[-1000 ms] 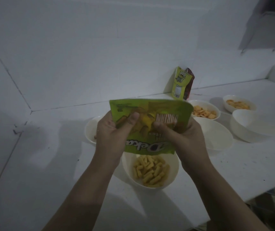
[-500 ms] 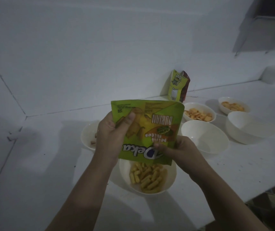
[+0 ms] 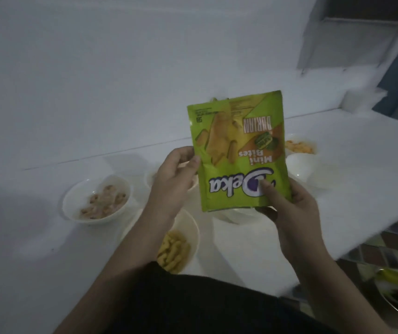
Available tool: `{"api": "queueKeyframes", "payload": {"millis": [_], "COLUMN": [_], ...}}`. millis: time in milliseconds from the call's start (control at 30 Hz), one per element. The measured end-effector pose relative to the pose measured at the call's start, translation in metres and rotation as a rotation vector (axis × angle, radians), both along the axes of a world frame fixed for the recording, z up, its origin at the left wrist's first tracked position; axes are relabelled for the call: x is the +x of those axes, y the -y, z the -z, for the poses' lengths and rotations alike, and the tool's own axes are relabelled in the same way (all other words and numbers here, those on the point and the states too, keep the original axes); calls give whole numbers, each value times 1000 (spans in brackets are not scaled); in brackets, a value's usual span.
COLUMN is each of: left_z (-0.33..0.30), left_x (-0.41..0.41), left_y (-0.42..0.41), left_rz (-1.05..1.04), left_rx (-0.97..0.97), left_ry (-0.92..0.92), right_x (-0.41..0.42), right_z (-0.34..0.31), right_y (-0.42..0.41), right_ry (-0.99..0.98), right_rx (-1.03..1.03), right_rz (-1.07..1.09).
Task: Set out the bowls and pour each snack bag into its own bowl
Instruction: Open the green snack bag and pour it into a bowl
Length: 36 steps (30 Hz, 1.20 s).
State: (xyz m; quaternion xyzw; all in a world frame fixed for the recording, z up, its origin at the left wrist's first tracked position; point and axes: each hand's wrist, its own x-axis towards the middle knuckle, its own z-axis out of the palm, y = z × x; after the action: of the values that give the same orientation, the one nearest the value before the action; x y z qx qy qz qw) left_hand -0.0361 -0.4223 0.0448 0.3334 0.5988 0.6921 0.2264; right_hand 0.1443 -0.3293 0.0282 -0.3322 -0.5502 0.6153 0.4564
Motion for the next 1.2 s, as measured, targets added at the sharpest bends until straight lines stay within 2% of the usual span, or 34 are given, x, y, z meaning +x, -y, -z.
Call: {"api": "queueKeyframes", "payload": {"millis": [167,333,567,733,1200], "left_z": [-7,-2,-5,2,93], "left_x": [58,121,232,300,497], "left_y": [-57,-126,-234,-307,-497], "left_rz": [107,245,411,574,885], "left_rx": [-49,-116,-108,-183,-396], "left_ry": [-99,-104,-128,-134,-243], "right_x": [64,141,261,330,494], "right_z": [-6,-2,10,24,107], "right_y": [-44,-88,-154,-197,-309], "right_ry": [-31,-10,-7,22,92], "right_rx": [-15,-21,-45,-61,-285], "right_rz": [89,162,353,492,868]}}
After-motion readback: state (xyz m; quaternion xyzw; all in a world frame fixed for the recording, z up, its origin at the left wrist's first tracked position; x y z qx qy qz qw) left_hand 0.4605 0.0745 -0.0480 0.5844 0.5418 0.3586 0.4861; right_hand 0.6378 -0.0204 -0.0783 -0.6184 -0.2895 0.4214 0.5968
